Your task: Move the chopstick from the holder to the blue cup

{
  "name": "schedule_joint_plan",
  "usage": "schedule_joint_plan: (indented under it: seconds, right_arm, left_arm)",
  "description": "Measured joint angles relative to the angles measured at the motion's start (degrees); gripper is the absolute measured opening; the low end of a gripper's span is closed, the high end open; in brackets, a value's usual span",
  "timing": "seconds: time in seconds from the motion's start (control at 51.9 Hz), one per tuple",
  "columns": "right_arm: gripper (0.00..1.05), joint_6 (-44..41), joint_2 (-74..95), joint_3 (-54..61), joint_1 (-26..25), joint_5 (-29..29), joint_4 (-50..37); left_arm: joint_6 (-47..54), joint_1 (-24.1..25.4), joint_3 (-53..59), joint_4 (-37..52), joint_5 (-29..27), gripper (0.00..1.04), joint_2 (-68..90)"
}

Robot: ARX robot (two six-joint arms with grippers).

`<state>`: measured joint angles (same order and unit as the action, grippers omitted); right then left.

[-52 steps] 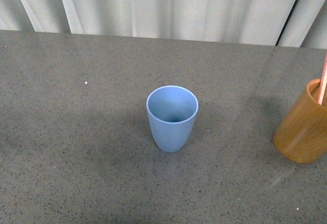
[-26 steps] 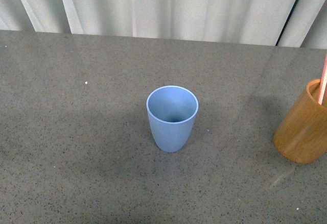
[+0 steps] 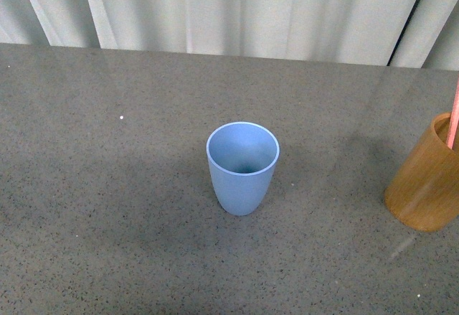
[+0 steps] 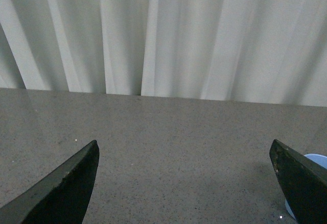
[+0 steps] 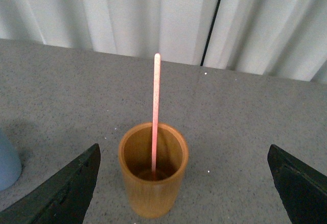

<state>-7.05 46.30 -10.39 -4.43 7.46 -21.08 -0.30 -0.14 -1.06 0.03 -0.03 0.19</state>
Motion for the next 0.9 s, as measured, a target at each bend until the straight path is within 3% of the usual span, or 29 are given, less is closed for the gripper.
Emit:
schedule_joint_plan:
  seconds: [0.096, 0.327, 0.905]
  right_arm:
    - [0.95, 0.33, 15.12, -3.41, 0.48, 1.09, -8.72]
    - [0.95, 1.40, 32.72, -7.52, 2.21, 1.27, -18.80]
    - [0.95, 2.69, 52.72, -18.64, 3.15, 0.66, -27.52]
  left_arm:
    - [0.02, 0.00, 0.00, 0.00, 0.02, 0.98, -0.02]
    - [0.02, 0.00, 0.00, 0.00, 0.02, 0.98, 0.00]
    - [0.02, 0.00, 0.00, 0.00, 0.02, 0.98, 0.00]
